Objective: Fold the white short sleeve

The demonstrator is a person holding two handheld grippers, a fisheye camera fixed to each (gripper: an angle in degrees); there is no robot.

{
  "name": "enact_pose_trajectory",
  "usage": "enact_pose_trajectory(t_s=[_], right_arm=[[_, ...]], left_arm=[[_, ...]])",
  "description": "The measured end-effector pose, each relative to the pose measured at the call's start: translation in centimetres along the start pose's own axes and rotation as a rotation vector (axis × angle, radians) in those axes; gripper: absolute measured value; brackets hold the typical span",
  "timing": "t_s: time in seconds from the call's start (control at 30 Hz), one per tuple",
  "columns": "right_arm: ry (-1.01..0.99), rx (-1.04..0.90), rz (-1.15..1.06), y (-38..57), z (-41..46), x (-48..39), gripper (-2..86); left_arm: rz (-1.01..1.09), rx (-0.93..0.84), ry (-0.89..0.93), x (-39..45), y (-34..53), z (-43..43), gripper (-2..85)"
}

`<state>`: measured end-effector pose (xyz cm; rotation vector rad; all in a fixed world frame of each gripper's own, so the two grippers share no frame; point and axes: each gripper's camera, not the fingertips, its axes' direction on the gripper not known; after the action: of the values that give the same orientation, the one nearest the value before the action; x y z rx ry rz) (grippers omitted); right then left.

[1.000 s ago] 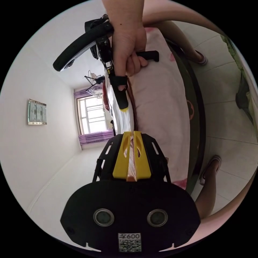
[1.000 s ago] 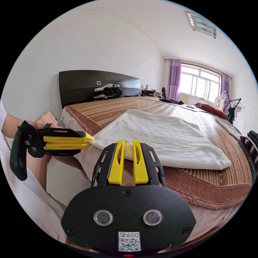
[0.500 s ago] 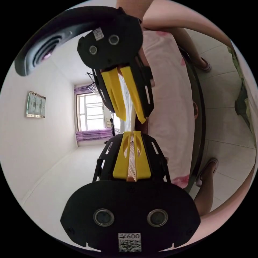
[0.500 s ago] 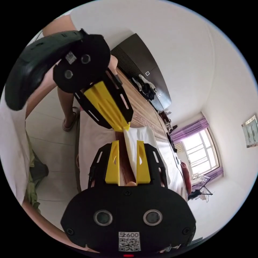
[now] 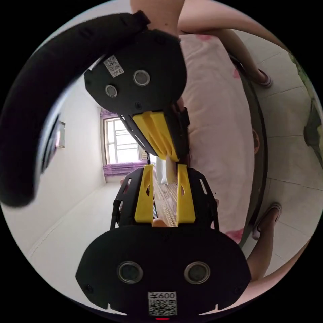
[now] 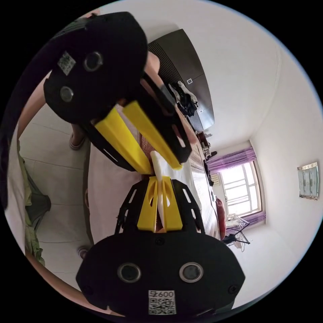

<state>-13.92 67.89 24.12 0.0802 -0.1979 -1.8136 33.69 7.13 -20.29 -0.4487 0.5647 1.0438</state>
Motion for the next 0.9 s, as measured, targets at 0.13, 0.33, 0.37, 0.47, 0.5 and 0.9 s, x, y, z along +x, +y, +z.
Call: enact_pose_trajectory(t_s=[0.13, 0.33, 0.37, 0.47, 0.5, 0.9], right_arm=[[0.014, -0.056, 0.003, -0.7, 0.0, -0.7, -0.8], [0.122, -0.135, 0.008, 0.9, -0.3, -1.3, -0.7], [0.168, -0.230, -0.021, 1.5, 0.3, -1.4, -0.7], [0.205, -0.345, 0.005, 4.7, 0.8, -0.7, -0.7], [0.189, -0.318, 0.027, 5.3, 0.2, -0.3, -0.7], [0.154, -0.383, -0.093, 8.2, -6.7, -1.3, -0.6]], left_arm=[[0.094, -0.007, -0.001, 1.4, 0.3, 0.7, 3.9], [0.038, 0.063, -0.009, 0.9, 2.9, -0.7, 3.0], [0.021, 0.060, -0.014, 0.7, 3.4, -0.8, 2.9], [-0.040, 0.042, 0.003, 0.0, 5.5, -1.3, 2.8], [-0.054, 0.044, 0.009, -0.1, 6.8, -1.5, 2.8], [-0.186, 0.008, 0.086, -1.2, 14.9, -5.1, 2.7]])
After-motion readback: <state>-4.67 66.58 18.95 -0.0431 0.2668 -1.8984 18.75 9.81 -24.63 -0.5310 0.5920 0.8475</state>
